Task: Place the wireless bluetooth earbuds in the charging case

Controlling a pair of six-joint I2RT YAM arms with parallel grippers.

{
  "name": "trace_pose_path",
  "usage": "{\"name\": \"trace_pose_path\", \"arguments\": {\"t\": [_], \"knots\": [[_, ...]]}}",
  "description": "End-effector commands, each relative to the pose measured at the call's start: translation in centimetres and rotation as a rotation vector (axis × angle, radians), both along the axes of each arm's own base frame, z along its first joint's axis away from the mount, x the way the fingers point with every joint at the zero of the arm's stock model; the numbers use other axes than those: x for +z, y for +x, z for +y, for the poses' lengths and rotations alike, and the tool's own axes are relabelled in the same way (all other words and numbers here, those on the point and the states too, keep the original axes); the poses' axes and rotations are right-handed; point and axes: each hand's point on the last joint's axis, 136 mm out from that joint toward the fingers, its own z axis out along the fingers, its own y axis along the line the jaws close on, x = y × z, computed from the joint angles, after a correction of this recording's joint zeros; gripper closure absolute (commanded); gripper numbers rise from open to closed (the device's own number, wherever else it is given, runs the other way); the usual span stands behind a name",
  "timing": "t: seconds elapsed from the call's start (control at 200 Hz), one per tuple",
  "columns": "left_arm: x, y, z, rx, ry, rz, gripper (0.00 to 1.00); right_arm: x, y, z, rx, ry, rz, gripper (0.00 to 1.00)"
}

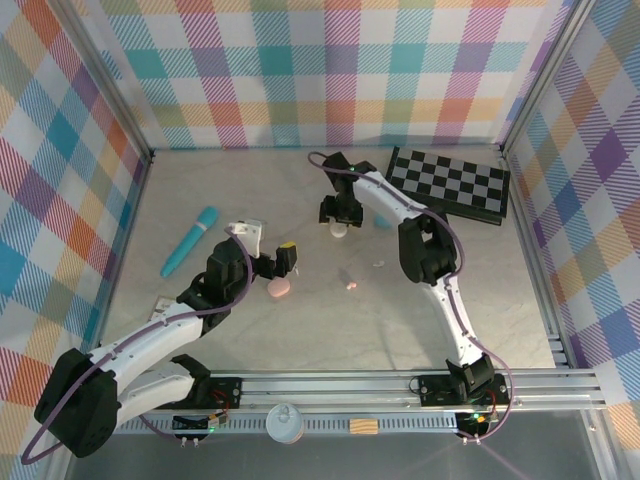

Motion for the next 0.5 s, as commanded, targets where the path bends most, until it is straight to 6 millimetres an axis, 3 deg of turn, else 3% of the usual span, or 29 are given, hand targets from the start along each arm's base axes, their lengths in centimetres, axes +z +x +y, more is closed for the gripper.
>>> {"name": "trace_pose_path", "arguments": {"t": [0.0, 0.18, 0.495], "knots": [[0.1, 0.0, 0.6, 0.018, 0.003, -0.019, 0.00, -0.5, -0.4, -0.1, -0.038, -0.036, 0.022, 0.35], [0.0, -0.2, 0.9, 0.024, 0.001, -0.021, 0.00, -1.1, -0.7, -0.4, -0.046, -0.053, 0.038, 0.43], [0.2, -0.3, 1.1, 0.033, -0.013, -0.032, 0.00, -1.6, -0.2, -0.1, -0.067, -0.050, 0.045, 0.41]]}}
